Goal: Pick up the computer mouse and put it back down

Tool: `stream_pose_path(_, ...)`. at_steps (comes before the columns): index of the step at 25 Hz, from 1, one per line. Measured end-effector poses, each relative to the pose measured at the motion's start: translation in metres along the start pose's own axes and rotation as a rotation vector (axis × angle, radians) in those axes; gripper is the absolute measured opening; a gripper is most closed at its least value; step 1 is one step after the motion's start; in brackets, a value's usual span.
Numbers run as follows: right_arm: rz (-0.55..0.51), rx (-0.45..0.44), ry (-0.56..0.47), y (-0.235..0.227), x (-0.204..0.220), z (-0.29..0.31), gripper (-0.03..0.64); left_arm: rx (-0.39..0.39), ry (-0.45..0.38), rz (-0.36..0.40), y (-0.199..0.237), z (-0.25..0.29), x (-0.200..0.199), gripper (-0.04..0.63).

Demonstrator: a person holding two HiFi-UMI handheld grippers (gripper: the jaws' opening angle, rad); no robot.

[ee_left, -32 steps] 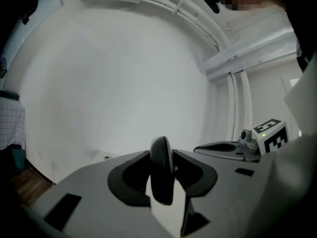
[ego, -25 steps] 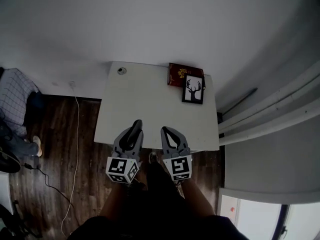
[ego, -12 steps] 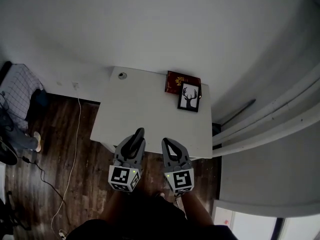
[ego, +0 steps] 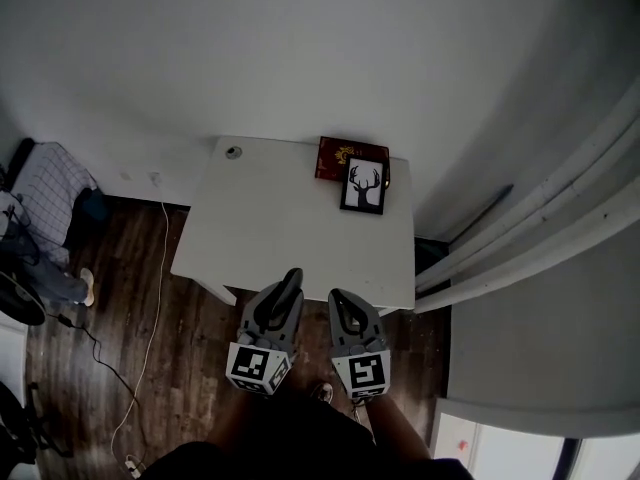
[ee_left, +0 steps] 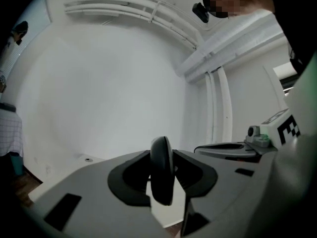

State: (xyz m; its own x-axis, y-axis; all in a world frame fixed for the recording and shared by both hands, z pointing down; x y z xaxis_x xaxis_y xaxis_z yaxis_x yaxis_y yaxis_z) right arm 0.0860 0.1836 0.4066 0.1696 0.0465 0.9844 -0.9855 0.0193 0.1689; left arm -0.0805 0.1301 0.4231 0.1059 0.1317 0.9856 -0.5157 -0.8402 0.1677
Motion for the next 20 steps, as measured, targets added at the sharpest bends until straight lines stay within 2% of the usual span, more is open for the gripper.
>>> stream_pose_path(7,0.012,0.009,-0.009,-0.016,0.014,-0.028,0.02,-0.006,0.062,0.028,-0.023,0.007,0.007,0.132)
stream_pose_path(14,0.018,0.01,-0.013,-0.018,0.015,-0.03,0.02,0.043,0.038,0.02,-0.032,0.005,0.004,0.132)
stream_pose_path(20,0.017,-0.025,0.01,-0.002,0.019,-0.021,0.02,0.015,0.07,0.031,-0.02,-0.011,0.012,0.132)
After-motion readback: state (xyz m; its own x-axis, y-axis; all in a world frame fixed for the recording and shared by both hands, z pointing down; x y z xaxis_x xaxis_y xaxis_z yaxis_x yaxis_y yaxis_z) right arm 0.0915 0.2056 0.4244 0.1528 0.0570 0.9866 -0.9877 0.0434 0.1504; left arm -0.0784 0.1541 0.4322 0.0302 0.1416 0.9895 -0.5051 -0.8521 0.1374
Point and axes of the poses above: the fingertips, and each gripper's own axes: z forward along the fingers, y to its left, x out of its underside, the point moved 10 cm from there along -z, backward along the fingers, and after that the axes turned 14 degrees about x, right-handed, at the moved point
